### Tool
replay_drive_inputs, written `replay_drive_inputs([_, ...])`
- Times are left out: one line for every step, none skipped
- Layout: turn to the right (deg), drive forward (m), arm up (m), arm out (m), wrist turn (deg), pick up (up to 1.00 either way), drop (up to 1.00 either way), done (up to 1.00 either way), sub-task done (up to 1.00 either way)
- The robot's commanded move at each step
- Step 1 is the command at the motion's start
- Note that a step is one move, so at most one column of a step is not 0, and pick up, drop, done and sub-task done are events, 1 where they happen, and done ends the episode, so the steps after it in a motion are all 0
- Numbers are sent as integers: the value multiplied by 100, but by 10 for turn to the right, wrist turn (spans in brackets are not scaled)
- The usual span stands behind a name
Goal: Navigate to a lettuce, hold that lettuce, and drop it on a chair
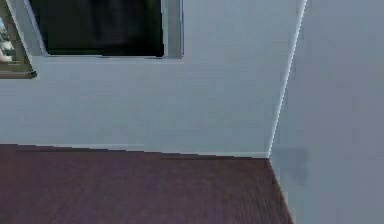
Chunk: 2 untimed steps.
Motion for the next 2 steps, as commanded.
replay_drive_inputs([-450, 0, 0, 0, 0, 0, 0, 0, 0])
replay_drive_inputs([-120, 0, 0, 0, 0, 0, 0, 0, 0])
